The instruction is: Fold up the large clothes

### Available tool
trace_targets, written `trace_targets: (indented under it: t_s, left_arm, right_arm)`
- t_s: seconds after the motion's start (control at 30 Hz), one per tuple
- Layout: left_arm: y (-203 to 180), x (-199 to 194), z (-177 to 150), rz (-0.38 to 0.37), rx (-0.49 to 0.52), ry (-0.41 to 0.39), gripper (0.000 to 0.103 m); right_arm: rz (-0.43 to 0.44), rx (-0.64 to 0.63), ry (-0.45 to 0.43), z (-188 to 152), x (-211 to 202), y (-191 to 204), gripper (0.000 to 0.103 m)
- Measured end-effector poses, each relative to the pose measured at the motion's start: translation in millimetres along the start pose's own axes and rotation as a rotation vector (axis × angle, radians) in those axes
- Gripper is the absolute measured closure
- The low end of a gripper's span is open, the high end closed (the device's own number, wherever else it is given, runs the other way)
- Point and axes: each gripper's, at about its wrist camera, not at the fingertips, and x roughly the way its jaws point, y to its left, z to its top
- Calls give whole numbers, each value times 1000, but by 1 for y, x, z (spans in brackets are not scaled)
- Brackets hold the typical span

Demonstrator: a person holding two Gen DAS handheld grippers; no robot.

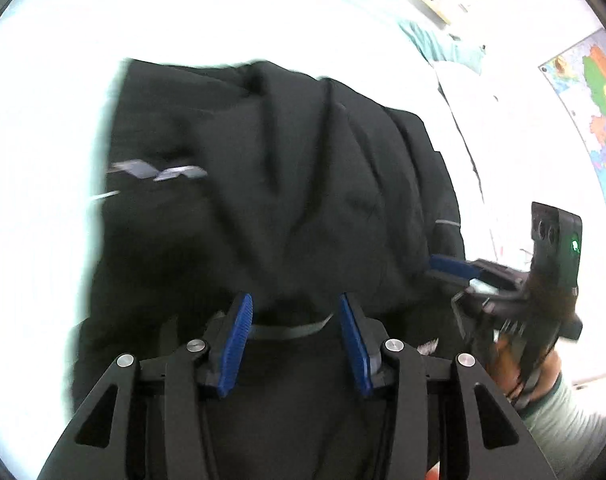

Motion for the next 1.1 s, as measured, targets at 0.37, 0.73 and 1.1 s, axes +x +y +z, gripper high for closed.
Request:
trace_targets:
  t_s: [0.37,0.73,1.1]
  left_arm:
    - [135,-84,-151,75,-357,80,54]
    - [138,-40,-179,-22,-370,182,55]
    - [93,-39,-169,-287,-298,173,52]
  right_arm:
    - [-107,146,67,-74,-48,-78,47]
    - [-178,143,135,-104,-72,-99,47]
    - [-213,241,188,-188,-106,-120,47]
